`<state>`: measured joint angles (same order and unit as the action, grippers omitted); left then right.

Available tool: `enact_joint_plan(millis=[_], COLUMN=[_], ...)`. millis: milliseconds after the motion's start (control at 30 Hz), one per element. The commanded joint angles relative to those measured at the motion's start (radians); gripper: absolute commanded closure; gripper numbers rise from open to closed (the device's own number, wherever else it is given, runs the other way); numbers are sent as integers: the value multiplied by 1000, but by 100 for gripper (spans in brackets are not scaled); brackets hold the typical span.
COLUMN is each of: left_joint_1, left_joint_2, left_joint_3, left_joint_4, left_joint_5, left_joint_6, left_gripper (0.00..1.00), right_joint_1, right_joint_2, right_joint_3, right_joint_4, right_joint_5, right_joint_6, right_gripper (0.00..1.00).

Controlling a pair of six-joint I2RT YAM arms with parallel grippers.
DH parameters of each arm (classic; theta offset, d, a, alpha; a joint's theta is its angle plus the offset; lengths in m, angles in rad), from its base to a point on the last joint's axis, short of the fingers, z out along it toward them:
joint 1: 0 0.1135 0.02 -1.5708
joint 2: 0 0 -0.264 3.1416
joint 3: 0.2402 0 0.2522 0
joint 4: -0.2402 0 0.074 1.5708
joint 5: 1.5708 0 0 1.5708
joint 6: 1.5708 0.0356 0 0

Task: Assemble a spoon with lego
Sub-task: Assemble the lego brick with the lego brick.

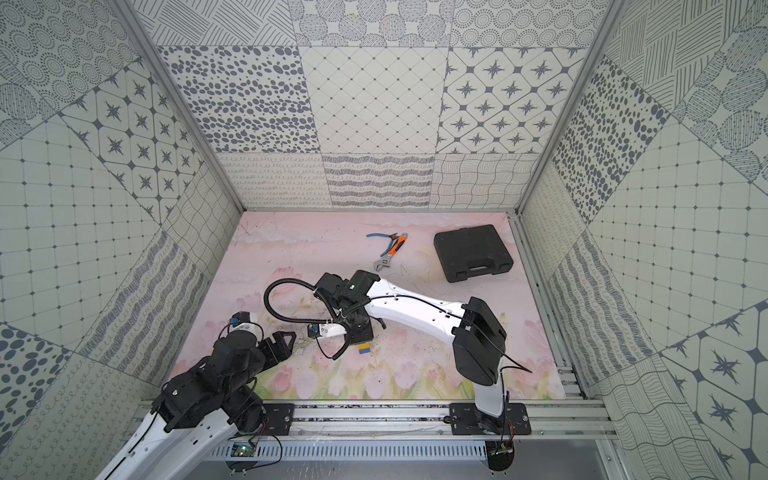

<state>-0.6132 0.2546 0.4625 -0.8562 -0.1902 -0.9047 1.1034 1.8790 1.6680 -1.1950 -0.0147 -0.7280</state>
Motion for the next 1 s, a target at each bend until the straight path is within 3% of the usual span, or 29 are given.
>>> enact_joint_plan(millis=[0, 633, 967], left_joint_1=[-7, -11, -13], left_joint_2=[-6, -8, -7], left_joint_3=[-2, 1, 1], left_joint_4=[-1, -6, -9], left_joint_5=[-19, -27, -31], left_joint_6=[9, 7, 7], left_gripper=[10, 11, 11], right_joint_1=[-4, -8, -18], right_joint_2=[20, 10, 3], right_joint_3=[-3, -75, -119], right_joint_4=[15, 46, 65], right_joint_5=[-6, 1, -35], right_joint_6=[-14, -75, -44], right_gripper=[90, 91, 92])
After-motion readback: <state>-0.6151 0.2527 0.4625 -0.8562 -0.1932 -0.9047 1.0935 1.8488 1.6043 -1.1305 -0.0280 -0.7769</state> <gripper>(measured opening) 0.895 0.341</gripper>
